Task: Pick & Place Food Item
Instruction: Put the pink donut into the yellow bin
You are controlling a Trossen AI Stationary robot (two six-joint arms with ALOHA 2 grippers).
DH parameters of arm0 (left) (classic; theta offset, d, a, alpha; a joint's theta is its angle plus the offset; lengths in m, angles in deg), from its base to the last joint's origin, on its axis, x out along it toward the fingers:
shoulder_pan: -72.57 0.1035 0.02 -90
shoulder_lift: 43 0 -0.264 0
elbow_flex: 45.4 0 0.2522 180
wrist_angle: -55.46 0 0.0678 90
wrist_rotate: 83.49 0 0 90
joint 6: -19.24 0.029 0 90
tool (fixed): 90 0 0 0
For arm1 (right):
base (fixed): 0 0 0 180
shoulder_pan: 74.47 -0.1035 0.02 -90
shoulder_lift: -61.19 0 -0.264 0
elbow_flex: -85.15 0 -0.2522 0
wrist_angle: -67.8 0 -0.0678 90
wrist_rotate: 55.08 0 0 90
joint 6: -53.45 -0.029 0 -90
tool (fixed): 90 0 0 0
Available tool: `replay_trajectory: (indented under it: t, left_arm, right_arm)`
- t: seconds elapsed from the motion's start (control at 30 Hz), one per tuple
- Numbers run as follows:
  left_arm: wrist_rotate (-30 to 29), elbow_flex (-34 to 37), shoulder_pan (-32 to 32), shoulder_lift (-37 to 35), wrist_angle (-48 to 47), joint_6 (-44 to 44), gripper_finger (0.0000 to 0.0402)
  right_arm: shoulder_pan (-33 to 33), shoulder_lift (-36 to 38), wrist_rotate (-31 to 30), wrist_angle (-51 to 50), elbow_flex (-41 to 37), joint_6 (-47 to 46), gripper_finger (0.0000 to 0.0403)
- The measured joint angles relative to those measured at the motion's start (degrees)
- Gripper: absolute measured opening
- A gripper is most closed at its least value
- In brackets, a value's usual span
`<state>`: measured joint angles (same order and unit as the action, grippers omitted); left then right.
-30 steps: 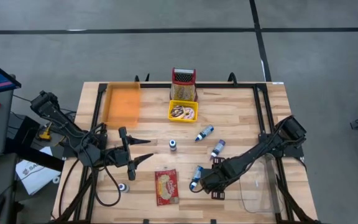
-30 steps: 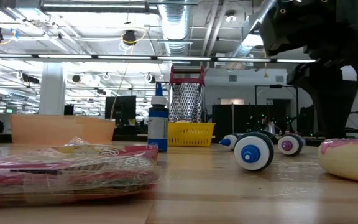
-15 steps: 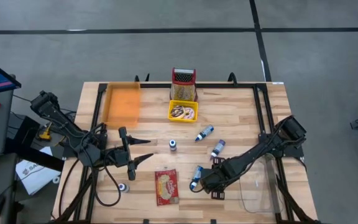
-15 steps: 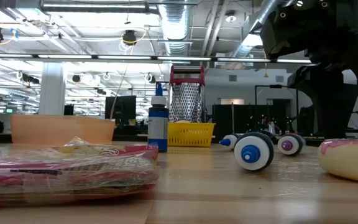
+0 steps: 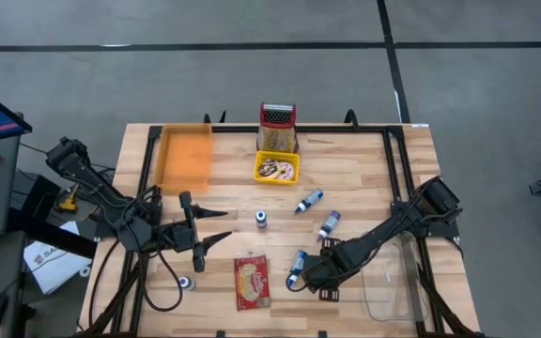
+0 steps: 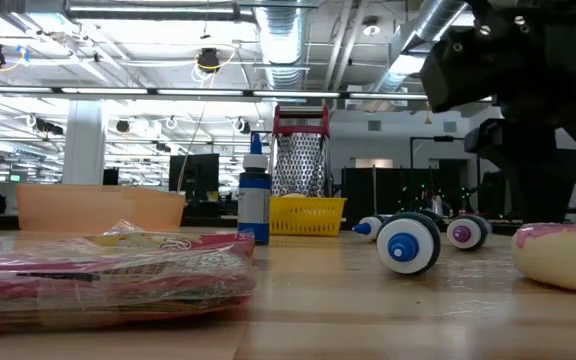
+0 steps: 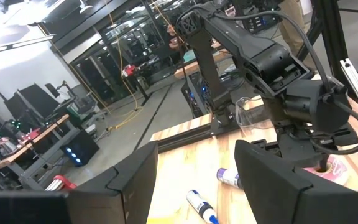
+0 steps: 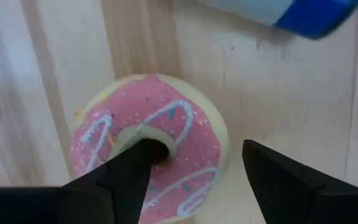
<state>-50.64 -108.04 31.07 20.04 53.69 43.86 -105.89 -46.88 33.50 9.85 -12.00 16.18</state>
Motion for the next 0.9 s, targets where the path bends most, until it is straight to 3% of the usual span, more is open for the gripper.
replay_trajectory:
  t: [0.33, 0.7, 0.9]
  left_arm:
    - [0.0, 0.0, 0.0, 0.0, 0.0, 0.0, 0.0210]
    - [0.0, 0.0, 0.0, 0.0, 0.0, 0.0, 0.0210]
    - [0.0, 0.0, 0.0, 0.0, 0.0, 0.0, 0.0210]
  right_arm:
    - [0.0, 0.0, -0.2, 0.5, 0.0, -0.3, 0.0239]
    - [0.8, 0.0, -0.2, -0.3, 0.0, -1.3, 0.0171]
    - [0.9, 0.0, -0.1, -0.4, 0.0, -1.3, 0.0158]
